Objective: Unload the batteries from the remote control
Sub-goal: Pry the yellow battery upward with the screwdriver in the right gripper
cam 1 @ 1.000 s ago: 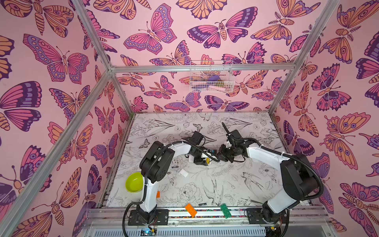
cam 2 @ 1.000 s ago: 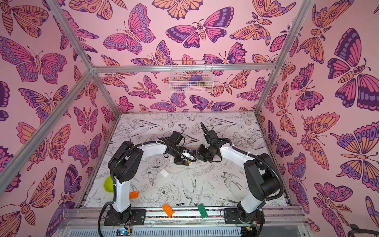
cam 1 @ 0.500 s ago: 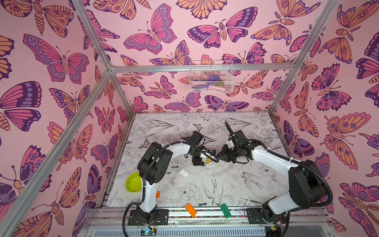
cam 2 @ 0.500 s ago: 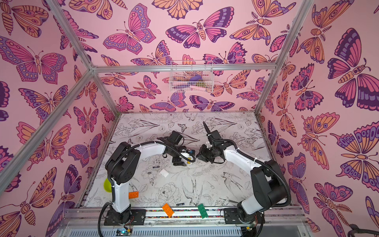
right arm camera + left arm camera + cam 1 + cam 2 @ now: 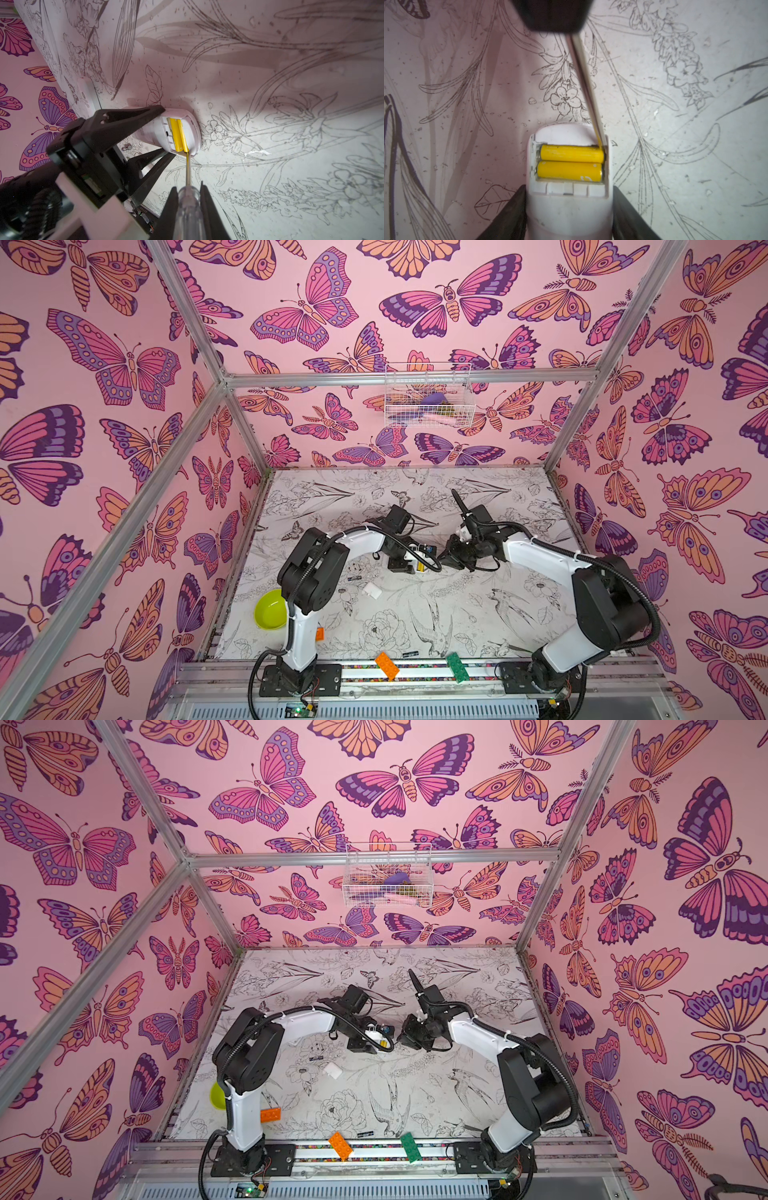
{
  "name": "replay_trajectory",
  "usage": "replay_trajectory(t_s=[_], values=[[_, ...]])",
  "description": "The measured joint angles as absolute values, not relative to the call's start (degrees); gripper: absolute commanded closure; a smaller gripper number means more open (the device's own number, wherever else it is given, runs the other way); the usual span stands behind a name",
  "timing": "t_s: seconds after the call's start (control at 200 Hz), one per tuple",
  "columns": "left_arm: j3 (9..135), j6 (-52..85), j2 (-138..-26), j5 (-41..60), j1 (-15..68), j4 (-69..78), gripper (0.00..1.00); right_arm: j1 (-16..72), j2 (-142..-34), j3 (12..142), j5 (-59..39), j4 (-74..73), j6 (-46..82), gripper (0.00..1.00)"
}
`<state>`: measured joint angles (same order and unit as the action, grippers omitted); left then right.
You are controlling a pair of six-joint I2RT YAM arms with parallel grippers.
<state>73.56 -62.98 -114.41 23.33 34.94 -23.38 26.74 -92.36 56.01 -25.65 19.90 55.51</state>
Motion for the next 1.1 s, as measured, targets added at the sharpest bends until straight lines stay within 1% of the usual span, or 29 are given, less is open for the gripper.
replay_trajectory(t_s=[0.676,0.952,1.102], values=[[73.38,-62.72,-114.32,23.29,35.24,-22.98,0.47,27.68,-95.90,56.80,-26.96,15.57,56.27,1.00],[73.38,-62.59,-114.32,23.16,35.27,-22.79,0.31,26.28,-95.90,54.06,-28.95,9.78,59.88,1.00],[73.38,-61.91,-114.15,22.98,35.27,-22.63,0.28,26.22,-95.88,53.93,-29.17,8.21,60.38,1.00]])
